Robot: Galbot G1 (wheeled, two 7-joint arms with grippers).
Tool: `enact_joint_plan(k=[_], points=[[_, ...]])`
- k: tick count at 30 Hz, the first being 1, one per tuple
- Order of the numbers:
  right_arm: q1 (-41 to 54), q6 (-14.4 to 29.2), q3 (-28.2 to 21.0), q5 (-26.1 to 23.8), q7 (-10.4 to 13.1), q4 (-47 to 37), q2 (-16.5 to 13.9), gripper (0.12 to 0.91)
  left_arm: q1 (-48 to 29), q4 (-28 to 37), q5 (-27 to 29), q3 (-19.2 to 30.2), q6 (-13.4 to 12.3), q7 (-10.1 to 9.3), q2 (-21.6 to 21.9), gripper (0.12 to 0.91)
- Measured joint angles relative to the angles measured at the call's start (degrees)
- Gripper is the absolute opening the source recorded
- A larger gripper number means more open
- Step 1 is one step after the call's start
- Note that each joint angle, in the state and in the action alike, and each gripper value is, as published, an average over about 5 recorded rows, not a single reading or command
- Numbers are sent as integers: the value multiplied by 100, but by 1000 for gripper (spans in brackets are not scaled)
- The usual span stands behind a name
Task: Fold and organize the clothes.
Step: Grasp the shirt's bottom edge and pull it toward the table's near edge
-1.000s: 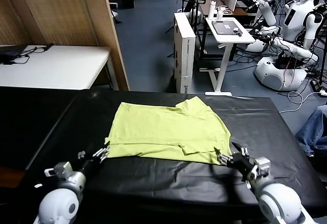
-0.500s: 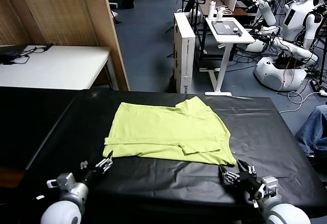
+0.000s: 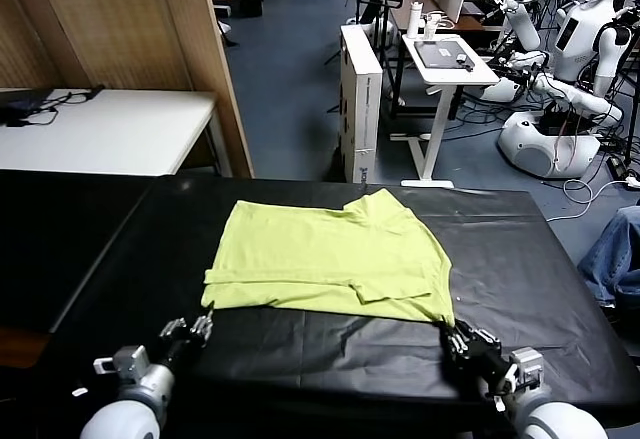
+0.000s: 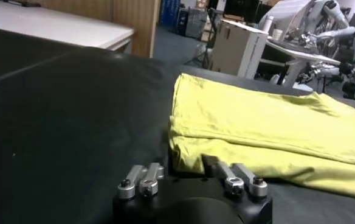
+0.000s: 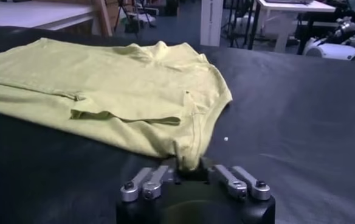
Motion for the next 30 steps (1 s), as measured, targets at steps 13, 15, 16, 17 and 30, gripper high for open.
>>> enact_joint_plan(k=[13,15,16,17,30], points=[[-723,-503,321,89,78,700,-191,886,777,-494,-168,-394,95,-217,418,145],[-810,-511,314,91,82,770,-213,903,929,-587,-159,-455,105,-220,426,145],[-839,-516,303,91,85,794,-223,904,1003,-629,-161,-490,106,-219,431,145],[-858,-524,289,92,87,809,-230,906,1081,-670,-165,-530,103,-214,436,145],[-1110,-1160,415,343,48,1139,-281,907,1634,-861,-172,-886,160,-217,404,251]])
